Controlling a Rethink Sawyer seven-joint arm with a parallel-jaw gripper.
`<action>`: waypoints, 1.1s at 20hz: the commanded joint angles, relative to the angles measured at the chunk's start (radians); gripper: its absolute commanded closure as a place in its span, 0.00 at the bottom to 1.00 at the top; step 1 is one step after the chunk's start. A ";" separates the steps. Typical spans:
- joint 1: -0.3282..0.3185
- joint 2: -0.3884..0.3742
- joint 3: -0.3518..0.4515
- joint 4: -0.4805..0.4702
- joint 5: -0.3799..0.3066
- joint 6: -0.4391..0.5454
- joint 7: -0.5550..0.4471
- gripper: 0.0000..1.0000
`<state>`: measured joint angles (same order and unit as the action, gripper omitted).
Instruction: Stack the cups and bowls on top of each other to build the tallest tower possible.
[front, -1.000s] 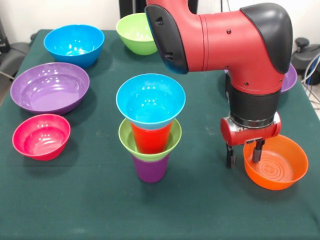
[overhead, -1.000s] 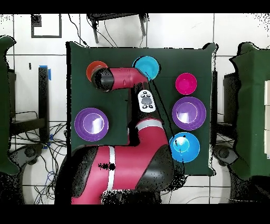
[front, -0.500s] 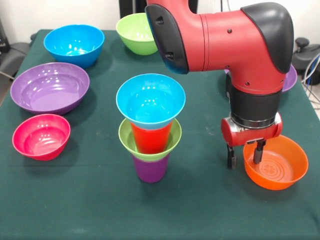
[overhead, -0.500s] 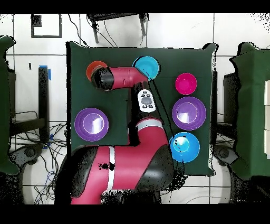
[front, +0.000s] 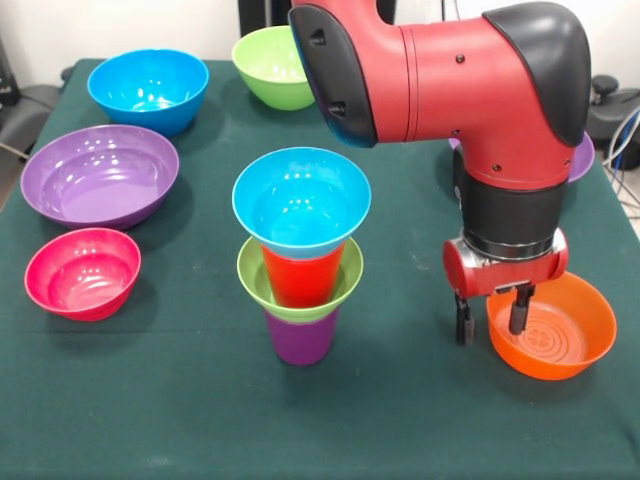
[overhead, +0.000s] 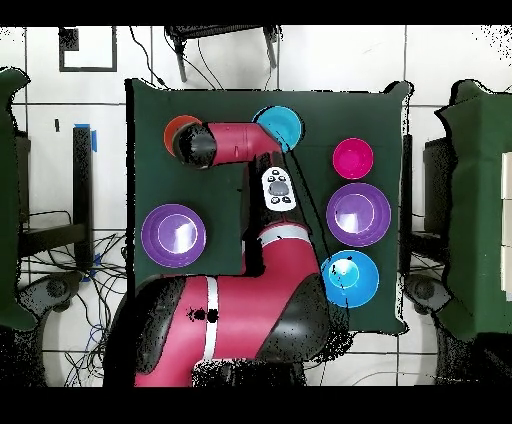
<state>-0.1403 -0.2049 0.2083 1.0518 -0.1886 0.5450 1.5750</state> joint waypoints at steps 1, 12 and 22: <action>0.003 -0.015 0.060 -0.045 0.011 0.064 0.031 0.00; -0.019 -0.038 0.060 -0.012 0.007 0.075 0.013 0.00; -0.012 -0.044 0.036 0.004 -0.009 0.090 0.014 1.00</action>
<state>-0.1479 -0.2356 0.2096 1.0381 -0.1886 0.5452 1.5750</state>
